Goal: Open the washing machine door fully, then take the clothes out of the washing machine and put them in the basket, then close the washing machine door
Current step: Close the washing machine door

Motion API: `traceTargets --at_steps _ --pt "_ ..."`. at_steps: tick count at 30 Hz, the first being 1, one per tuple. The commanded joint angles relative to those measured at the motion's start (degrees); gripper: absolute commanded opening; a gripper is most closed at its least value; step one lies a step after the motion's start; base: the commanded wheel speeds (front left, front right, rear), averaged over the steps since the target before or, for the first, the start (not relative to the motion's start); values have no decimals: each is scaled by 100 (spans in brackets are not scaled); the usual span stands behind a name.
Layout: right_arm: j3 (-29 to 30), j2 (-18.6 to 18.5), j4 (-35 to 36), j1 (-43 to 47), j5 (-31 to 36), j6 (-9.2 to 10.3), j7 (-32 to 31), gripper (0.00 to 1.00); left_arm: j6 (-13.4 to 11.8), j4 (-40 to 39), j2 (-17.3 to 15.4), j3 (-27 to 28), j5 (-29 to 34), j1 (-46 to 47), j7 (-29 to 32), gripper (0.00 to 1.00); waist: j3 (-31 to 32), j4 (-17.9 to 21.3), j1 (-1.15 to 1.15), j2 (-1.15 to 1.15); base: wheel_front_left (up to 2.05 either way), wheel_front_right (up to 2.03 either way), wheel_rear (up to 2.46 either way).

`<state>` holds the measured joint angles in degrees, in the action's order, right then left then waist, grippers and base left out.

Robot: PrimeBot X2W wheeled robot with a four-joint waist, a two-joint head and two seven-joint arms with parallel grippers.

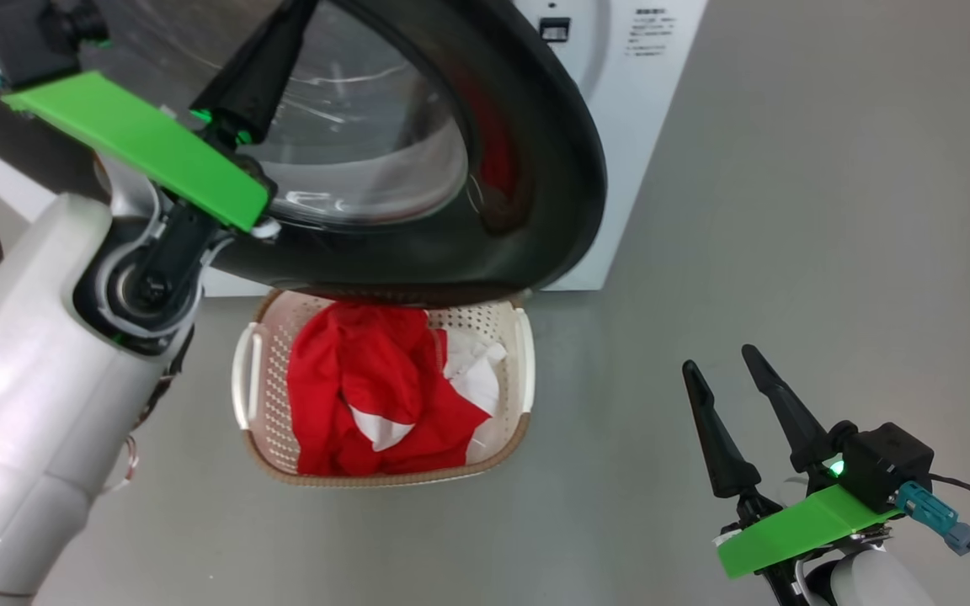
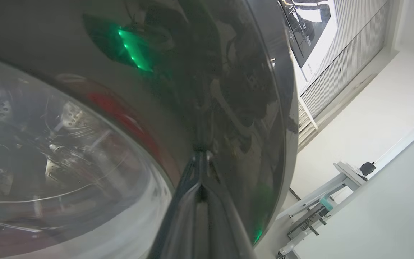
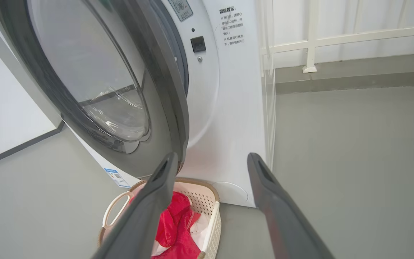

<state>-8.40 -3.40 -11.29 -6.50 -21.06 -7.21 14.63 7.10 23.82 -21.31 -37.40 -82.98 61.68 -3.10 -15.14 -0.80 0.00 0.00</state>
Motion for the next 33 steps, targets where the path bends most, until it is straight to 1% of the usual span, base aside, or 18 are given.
traceTargets --at_steps 1,6,15,18,22,29,31,32,33 --pt "-122 18 164 -129 55 -28 37 100 38 -34 -268 136 -59 323 -90 0 -70 97 0 0 0 0 0" --pt "-85 31 168 -98 58 -28 37 100 38 41 -335 -2 -201 357 -211 0 -45 110 0 0 0 0 0" --pt "-66 39 127 -63 62 -28 37 100 38 -1 -370 -234 -397 109 -383 0 131 -41 0 0 0 0 0" --pt "-34 40 124 -16 63 -28 37 100 38 -64 -380 -294 -456 -96 -506 0 210 -133 0 0 0 0 0" --pt "-34 -10 100 113 41 -28 37 100 38 -161 -489 -445 -444 -622 -766 0 424 -245 0 0 0 0 0" --pt "-2 -139 70 362 -35 -28 37 100 38 -159 -602 -695 -173 -1381 -1103 0 714 -439 0 0 0 0 0" --pt "7 -172 68 441 -62 -28 37 100 38 -128 -654 -735 -29 -1642 -1153 12 790 -471 0 0 0 0 0" --pt "17 -192 68 479 -77 -28 37 100 38 -135 -654 -717 -12 -1790 -1167 15 827 -492 0 0 0 0 0" --pt "25 -211 70 514 -91 -28 37 100 38 -133 -670 -681 20 -1937 -1177 21 857 -505 0 0 0 0 0"
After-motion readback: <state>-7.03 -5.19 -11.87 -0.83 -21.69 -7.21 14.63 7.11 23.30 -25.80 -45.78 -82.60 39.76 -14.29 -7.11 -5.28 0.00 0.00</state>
